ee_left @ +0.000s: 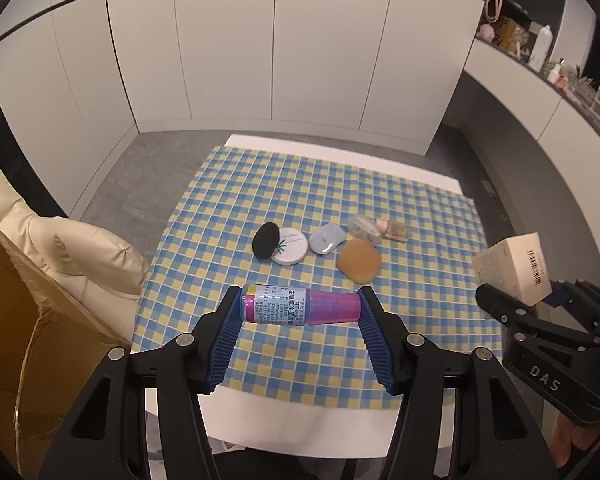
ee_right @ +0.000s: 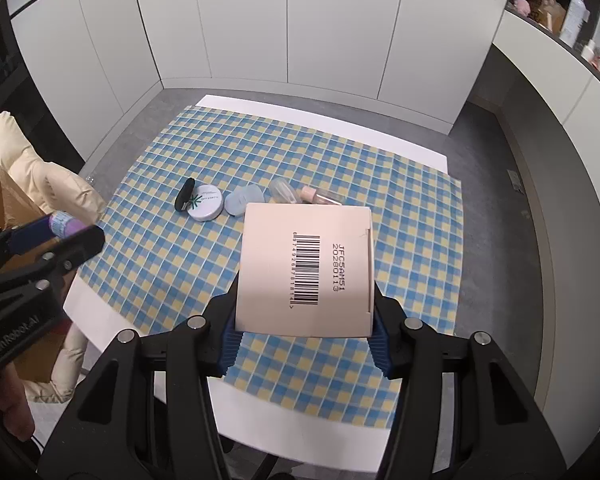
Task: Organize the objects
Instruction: 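Lift and carry the bottle and white box toward the cardboard box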
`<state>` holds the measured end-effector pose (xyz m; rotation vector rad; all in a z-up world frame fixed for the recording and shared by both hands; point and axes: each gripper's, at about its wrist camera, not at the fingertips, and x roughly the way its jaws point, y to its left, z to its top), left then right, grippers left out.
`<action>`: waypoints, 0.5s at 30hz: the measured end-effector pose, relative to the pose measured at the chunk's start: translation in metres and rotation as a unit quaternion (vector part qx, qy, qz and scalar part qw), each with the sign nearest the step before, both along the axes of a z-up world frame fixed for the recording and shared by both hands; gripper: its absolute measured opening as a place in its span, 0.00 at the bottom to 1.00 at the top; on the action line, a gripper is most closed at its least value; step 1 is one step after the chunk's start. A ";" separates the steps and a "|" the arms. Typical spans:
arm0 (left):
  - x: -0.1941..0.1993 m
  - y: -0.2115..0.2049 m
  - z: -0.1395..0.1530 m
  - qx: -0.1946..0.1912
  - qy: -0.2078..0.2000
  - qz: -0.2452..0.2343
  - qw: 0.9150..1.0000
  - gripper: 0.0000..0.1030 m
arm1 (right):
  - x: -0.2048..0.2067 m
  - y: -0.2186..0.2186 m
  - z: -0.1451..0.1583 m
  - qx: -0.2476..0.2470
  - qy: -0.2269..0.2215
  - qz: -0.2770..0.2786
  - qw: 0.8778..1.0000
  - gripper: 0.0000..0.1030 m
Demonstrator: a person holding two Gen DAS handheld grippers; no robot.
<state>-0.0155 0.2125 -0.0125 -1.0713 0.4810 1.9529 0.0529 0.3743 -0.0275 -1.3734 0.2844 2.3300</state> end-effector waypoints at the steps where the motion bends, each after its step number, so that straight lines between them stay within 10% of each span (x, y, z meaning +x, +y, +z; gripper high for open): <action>1: 0.002 -0.002 0.002 0.002 0.003 0.001 1.000 0.55 | 0.003 0.000 0.002 0.000 0.001 -0.002 1.000 0.53; 15: 0.010 -0.016 0.005 0.020 0.014 -0.006 1.000 0.56 | 0.019 0.005 0.019 -0.013 0.036 -0.014 0.999 0.53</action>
